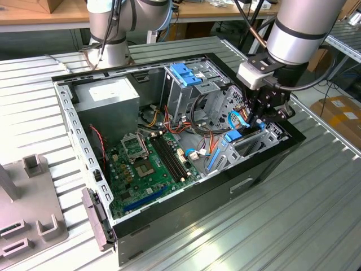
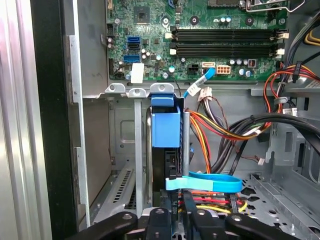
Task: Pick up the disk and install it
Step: 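Insert the second disk wire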
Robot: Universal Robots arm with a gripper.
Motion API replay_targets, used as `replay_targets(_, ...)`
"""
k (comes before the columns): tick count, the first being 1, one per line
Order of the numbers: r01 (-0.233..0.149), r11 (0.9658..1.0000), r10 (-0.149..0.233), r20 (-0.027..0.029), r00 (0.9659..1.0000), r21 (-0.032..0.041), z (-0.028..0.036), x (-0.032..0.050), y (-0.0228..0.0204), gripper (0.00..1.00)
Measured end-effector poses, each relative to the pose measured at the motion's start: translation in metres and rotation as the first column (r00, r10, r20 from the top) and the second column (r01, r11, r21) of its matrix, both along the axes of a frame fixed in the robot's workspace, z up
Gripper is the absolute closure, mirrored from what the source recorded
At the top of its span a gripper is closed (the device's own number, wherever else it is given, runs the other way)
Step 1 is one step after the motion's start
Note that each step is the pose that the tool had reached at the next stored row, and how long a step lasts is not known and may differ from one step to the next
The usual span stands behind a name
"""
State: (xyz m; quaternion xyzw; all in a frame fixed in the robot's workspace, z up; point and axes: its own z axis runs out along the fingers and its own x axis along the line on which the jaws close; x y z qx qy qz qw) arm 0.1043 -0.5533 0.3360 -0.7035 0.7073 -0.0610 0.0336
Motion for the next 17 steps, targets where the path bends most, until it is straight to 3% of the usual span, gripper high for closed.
replay_targets(1,0.000,1.0000,0.000,-0.0001,1.0000,-0.0015,0.0007,0.0000,0.0000,0.77)
replay_targets(2,0.000,1.0000,0.000,-0.0001,1.0000,-0.0017,0.0009,0.0000,0.0000,0.70)
replay_targets(4,0.000,1.0000,0.000,0.0000,1.0000,-0.0019,0.0014,-0.0001,0.0000,0.70)
replay_targets(10,0.000,1.0000,0.000,0.0000,1.0000,-0.0018,0.0161,-0.0001,0.0000,0.70)
replay_targets(17,0.000,1.0000,0.000,0.0000,1.0000,-0.0018,0.0268,-0.0001,0.0000,0.70)
